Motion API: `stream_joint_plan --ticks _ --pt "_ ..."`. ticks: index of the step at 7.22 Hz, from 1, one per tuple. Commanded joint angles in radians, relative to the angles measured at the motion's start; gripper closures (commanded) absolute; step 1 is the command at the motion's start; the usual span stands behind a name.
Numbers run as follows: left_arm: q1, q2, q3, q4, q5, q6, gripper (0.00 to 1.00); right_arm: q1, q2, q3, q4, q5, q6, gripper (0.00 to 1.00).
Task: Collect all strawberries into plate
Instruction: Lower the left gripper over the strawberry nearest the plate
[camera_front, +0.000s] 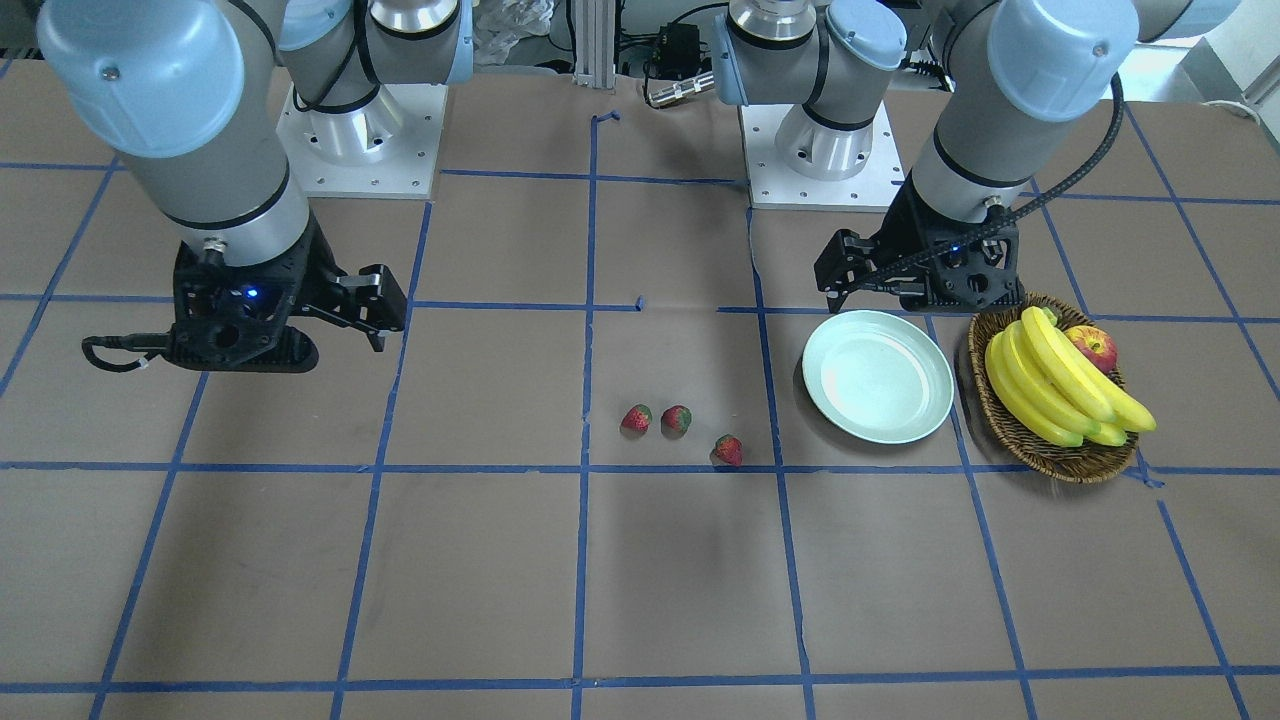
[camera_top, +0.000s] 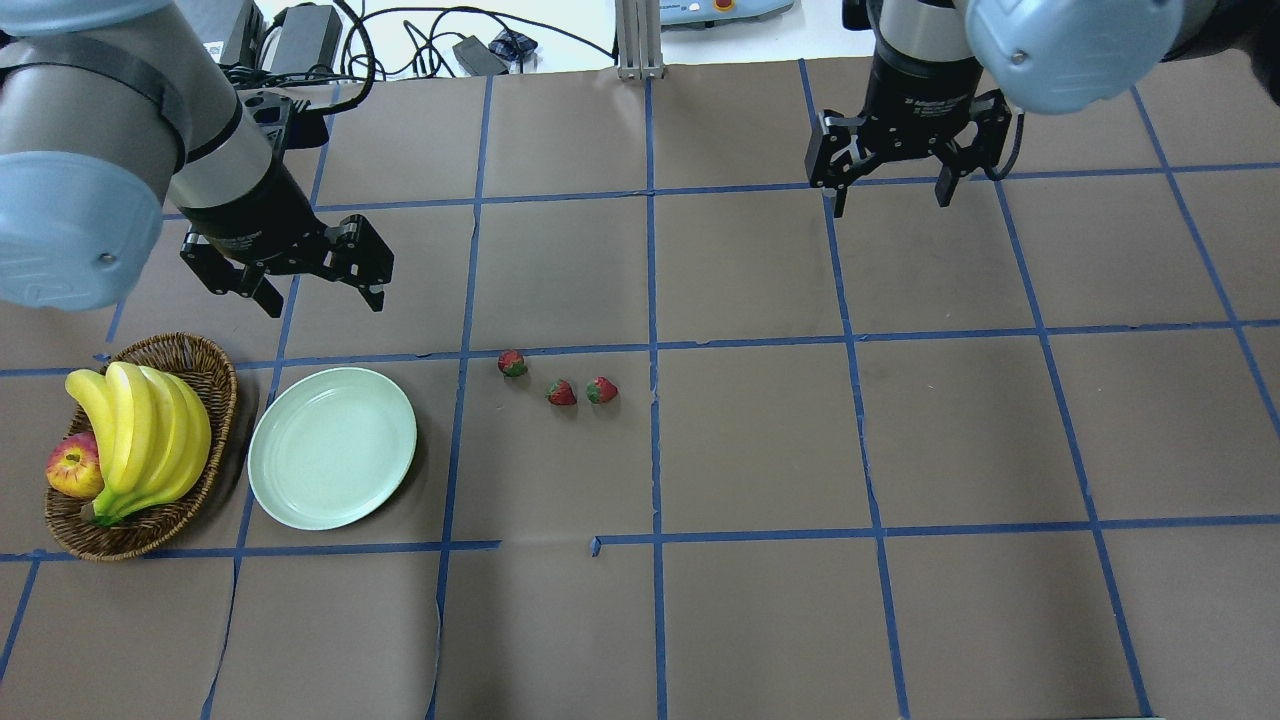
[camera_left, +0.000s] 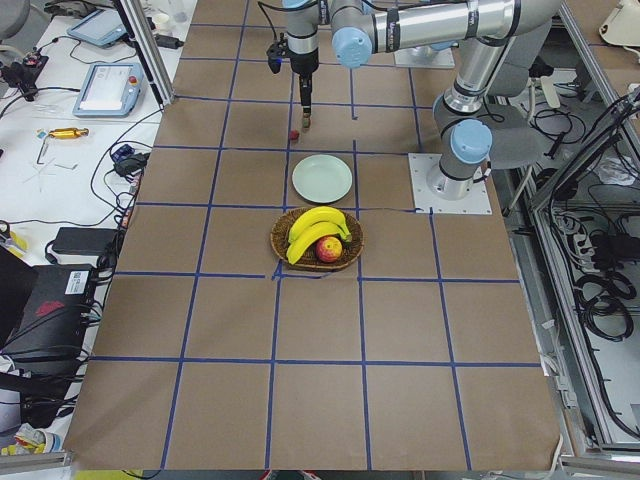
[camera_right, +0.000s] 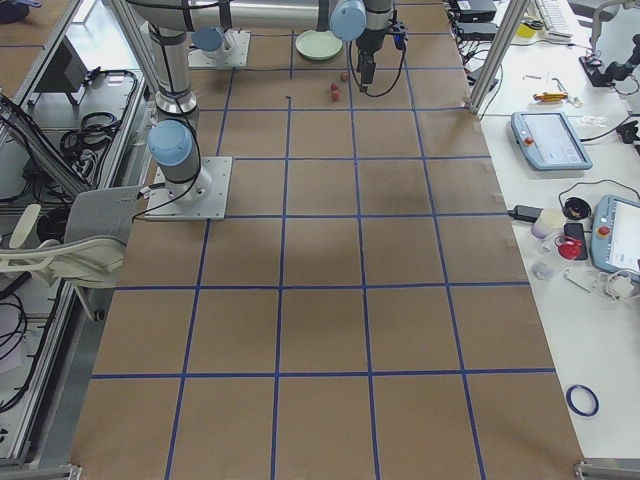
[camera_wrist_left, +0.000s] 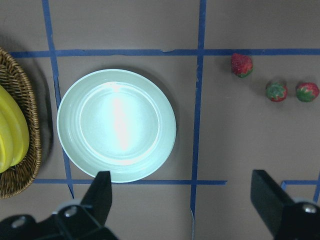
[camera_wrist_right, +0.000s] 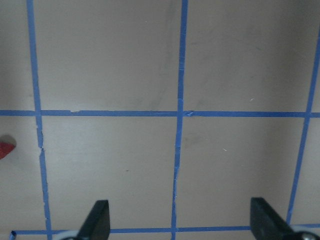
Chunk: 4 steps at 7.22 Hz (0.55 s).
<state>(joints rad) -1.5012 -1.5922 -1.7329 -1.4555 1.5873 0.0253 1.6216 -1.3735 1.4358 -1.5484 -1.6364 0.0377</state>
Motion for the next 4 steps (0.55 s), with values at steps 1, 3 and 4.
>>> stream_joint_plan --ticks 1,3,4 --pt "-0.037 -0.041 -0.002 0.035 0.002 -0.034 0.00 -0.026 -0.019 -0.002 0.033 0.021 0.002 0.00" --pt "-0.076 -0.083 -0.019 0.116 0.000 -0.148 0.00 0.007 -0.024 -0.003 0.034 0.027 0.059 0.00" --pt "-0.097 -0.106 -0.034 0.166 0.000 -0.157 0.00 0.033 -0.024 -0.003 0.037 0.027 0.060 0.00"
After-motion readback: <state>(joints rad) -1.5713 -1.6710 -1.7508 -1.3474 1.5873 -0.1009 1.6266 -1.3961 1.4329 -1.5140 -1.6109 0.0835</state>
